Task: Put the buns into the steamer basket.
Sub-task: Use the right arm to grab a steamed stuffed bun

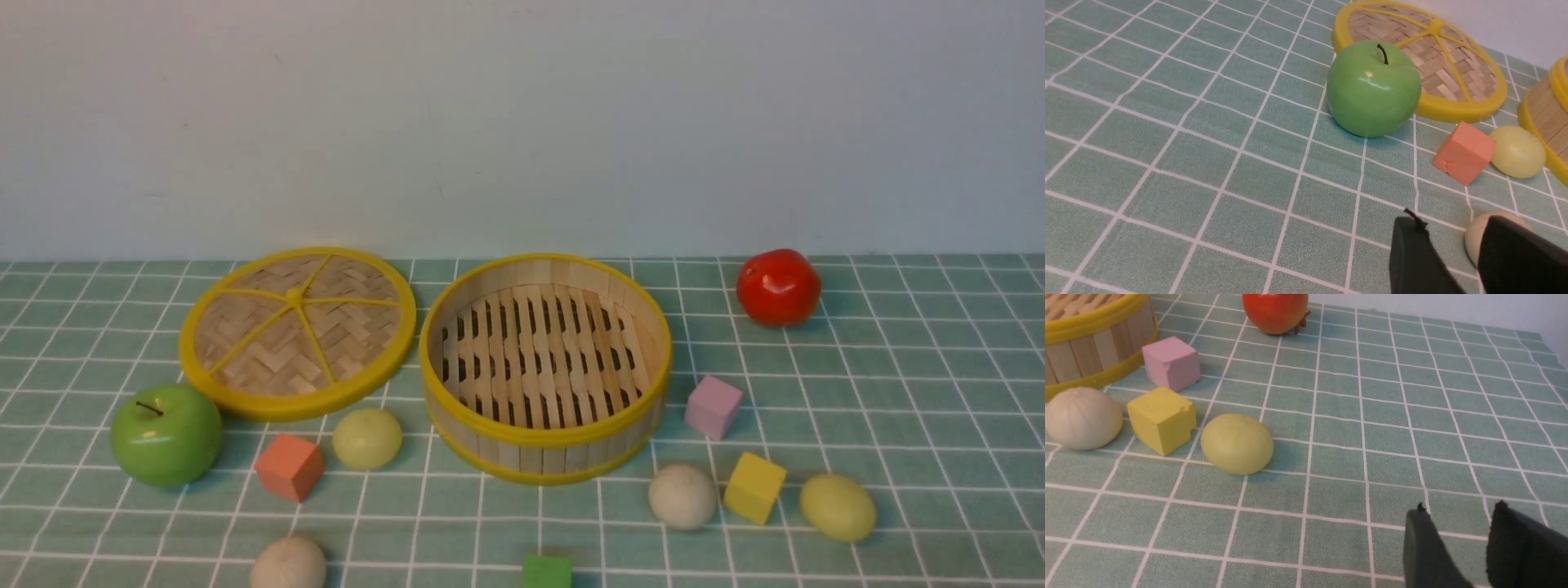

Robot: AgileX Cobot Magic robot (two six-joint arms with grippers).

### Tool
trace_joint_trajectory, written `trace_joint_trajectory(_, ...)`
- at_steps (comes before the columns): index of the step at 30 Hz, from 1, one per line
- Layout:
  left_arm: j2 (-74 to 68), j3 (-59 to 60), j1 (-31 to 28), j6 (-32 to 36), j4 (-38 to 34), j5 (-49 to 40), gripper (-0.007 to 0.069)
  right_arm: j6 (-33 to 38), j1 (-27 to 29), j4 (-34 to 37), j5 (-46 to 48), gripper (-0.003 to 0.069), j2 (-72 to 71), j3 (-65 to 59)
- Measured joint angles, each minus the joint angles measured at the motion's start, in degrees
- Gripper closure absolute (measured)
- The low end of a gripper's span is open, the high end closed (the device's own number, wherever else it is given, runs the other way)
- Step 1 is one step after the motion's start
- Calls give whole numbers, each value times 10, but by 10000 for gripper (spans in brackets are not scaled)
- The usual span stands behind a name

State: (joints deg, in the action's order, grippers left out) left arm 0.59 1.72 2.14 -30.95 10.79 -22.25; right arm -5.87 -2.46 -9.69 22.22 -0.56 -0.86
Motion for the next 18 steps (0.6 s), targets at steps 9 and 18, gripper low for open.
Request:
trace_joint_trajectory(9,0,0,0,0,0,0,386,0,0,0,0,419,0,0)
trace_joint_trajectory(18,0,0,0,0,0,0,386,0,0,-1,-8,419,0,-1)
